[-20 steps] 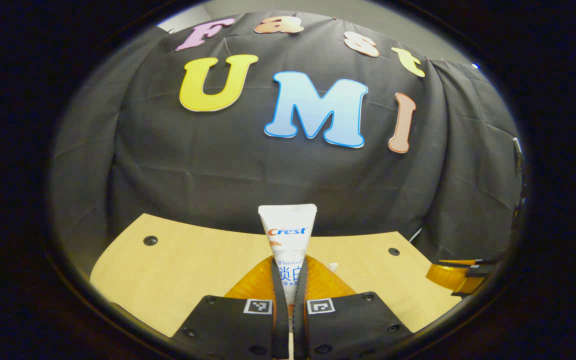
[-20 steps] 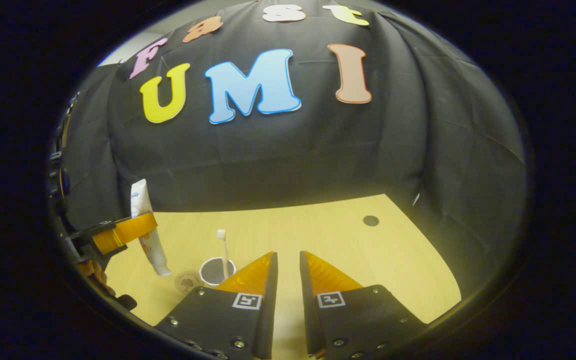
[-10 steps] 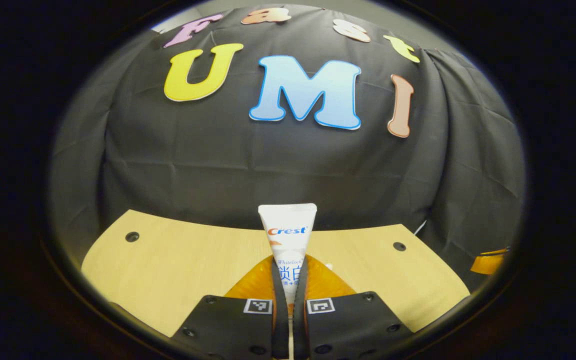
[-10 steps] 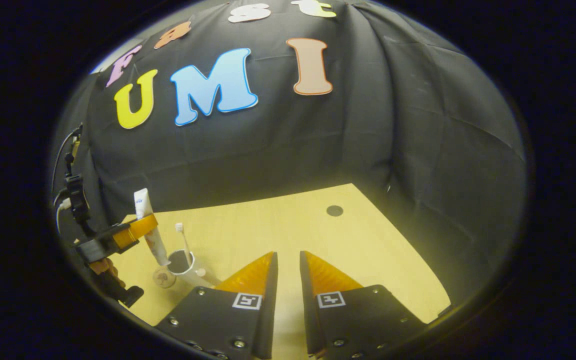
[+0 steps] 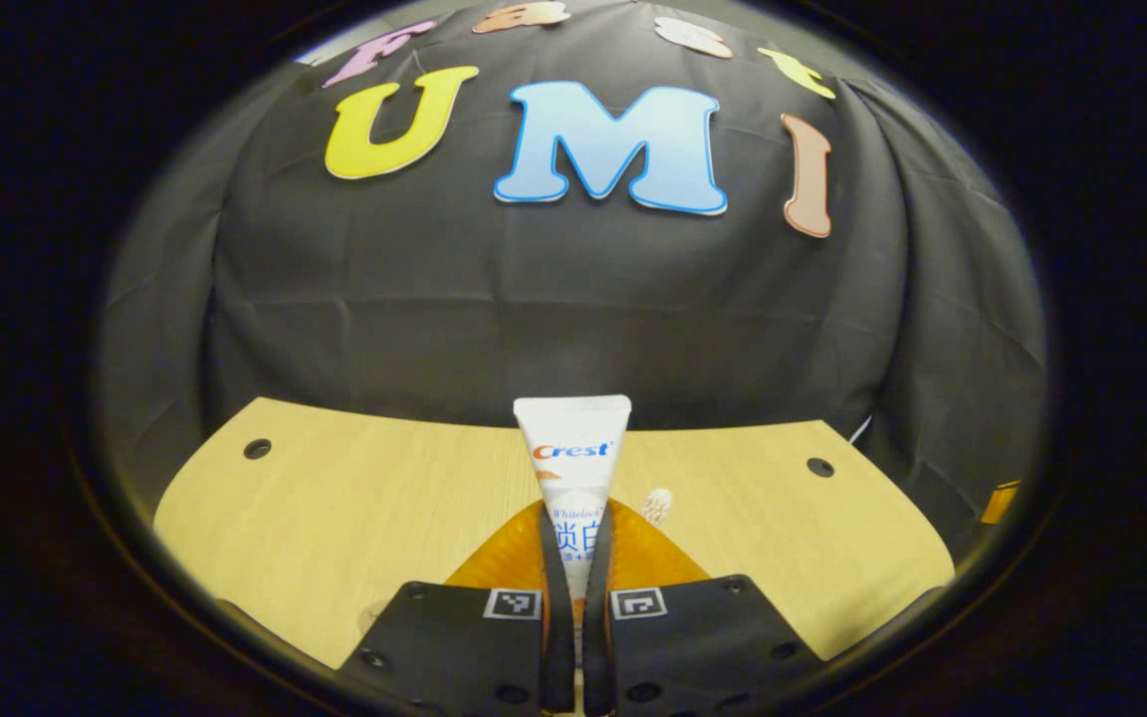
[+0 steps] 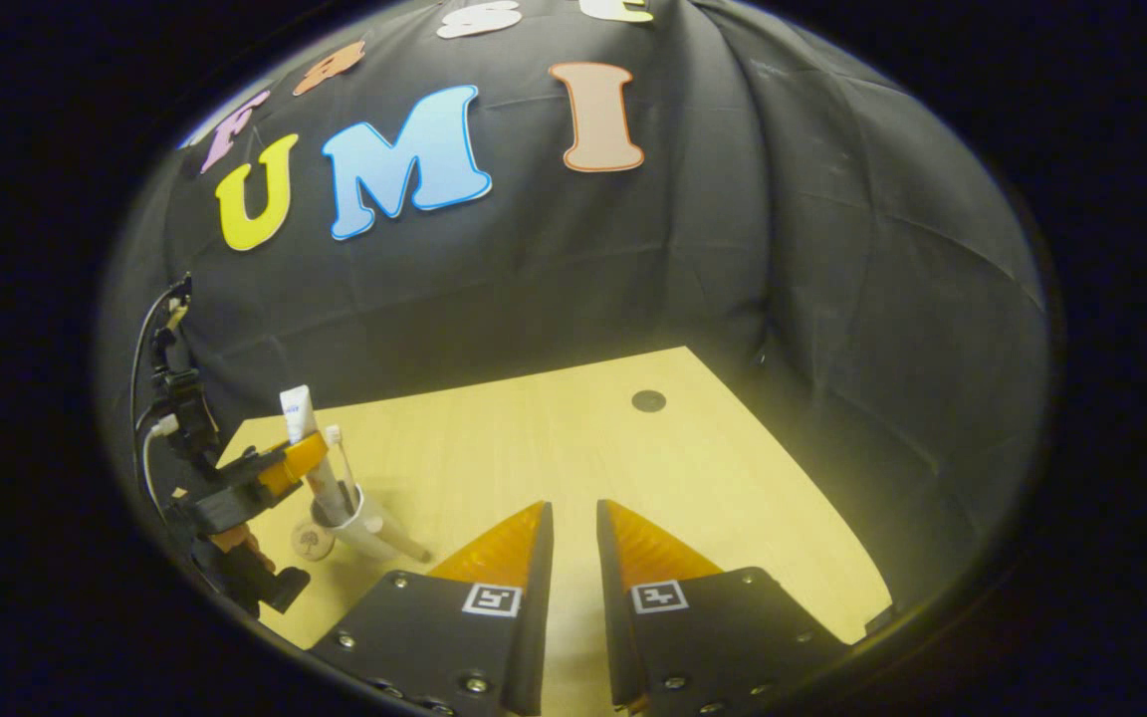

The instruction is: Put the toothbrush and toothpaste on the desktop into the cup, then pick up the cup and place it on the coaster on the desktop.

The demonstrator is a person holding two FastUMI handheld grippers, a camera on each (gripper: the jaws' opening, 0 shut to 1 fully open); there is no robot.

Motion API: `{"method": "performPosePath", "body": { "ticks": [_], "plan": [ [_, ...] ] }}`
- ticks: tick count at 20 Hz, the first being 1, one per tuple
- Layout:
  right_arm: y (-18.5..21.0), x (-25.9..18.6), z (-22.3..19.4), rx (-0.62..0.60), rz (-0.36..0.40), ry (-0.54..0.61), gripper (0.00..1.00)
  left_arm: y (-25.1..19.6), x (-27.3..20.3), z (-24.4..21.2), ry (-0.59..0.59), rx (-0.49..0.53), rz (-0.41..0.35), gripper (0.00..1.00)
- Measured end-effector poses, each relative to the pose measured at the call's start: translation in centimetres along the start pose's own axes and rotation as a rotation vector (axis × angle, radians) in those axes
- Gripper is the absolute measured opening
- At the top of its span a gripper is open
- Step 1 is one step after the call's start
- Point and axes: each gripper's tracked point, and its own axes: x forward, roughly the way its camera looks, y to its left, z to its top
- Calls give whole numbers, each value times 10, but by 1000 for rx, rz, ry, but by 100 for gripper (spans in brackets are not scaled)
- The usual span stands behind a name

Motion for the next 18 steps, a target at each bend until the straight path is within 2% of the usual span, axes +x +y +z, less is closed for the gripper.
{"method": "performPosePath", "body": {
  "ticks": [5, 8, 9, 12, 13, 14, 16, 17, 18],
  "plan": [
    [-3, 2, -4, -1, -4, 16, 26, 1, 0, -24, 31, -13, 25, 12],
    [-1, 1, -3, 0, -2, 16, 26, -2, -3, -24, 29, 3, 28, 18],
    [0, 2, -3, 0, 0, 17, 26, -2, -4, -25, 30, 0, 25, 24],
    [7, 2, -3, -2, 10, 16, 26, -1, -11, -25, 30, -26, 19, 28],
    [9, 2, -3, -3, 14, 16, 26, 0, -15, -28, 30, -27, 23, 40],
    [12, 2, -2, -3, 19, 17, 24, -2, -17, -26, 31, -28, 10, 36],
    [16, 0, -2, -5, 29, 16, 25, -3, -18, -28, 47, -21, 6, 44],
    [18, 1, -2, -6, 34, 17, 26, -2, -19, -32, 61, -15, 12, 56],
    [21, 0, -1, -8, 41, 15, 26, -1, -21, -32, 65, -7, 16, 75]
  ]
}}
